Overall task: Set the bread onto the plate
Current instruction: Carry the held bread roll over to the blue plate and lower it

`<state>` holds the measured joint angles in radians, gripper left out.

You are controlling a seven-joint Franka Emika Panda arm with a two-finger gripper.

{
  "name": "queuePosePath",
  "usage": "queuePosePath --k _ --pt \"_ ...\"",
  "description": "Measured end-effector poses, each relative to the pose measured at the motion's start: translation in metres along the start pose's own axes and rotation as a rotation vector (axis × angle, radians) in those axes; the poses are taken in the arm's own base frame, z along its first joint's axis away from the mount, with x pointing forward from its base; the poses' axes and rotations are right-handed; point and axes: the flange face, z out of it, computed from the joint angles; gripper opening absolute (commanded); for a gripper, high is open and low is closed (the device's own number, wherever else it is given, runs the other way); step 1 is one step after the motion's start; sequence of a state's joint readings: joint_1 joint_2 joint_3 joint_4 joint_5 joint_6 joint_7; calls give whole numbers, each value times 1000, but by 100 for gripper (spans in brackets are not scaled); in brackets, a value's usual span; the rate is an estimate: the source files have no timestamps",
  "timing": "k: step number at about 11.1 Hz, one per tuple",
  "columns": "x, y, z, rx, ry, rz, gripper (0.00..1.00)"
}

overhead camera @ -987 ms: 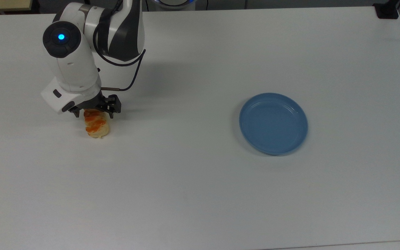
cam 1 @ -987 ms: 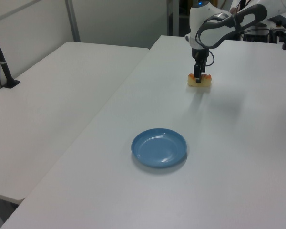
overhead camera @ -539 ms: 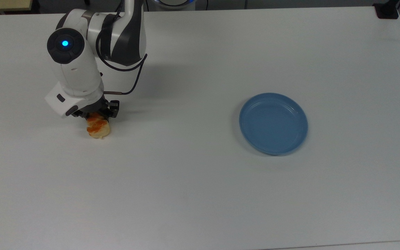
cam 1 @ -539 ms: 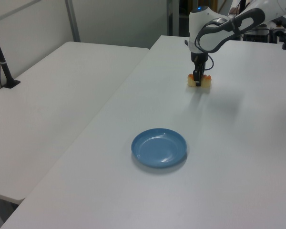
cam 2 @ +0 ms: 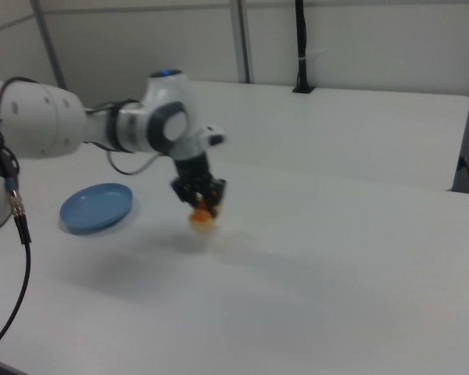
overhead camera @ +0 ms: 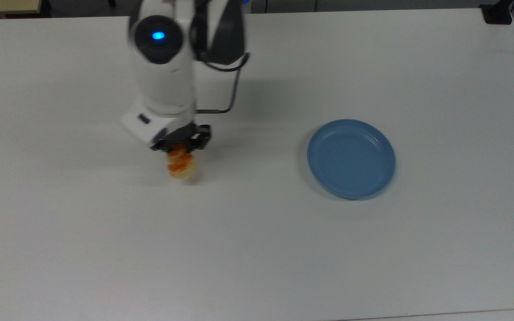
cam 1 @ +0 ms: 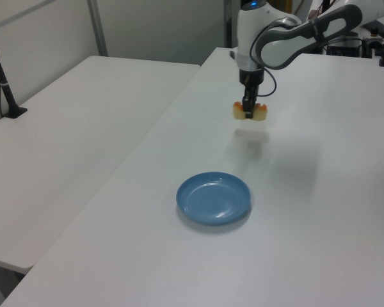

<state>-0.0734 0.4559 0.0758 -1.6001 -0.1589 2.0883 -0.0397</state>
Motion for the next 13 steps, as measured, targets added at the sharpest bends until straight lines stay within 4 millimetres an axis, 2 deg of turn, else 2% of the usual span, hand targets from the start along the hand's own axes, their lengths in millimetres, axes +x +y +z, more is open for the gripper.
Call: queuePosePath --k 2,3,7,9,11,13 --pt "6 -80 -29 4 41 17 41" --pt "7 -115 -37 8 54 32 41" --pt "-4 -233 -47 40 95 143 43" --pt "-3 -276 -39 85 162 184 46" --pt "-4 -301 -21 101 169 180 48" --pt "-10 -320 -11 101 155 175 72"
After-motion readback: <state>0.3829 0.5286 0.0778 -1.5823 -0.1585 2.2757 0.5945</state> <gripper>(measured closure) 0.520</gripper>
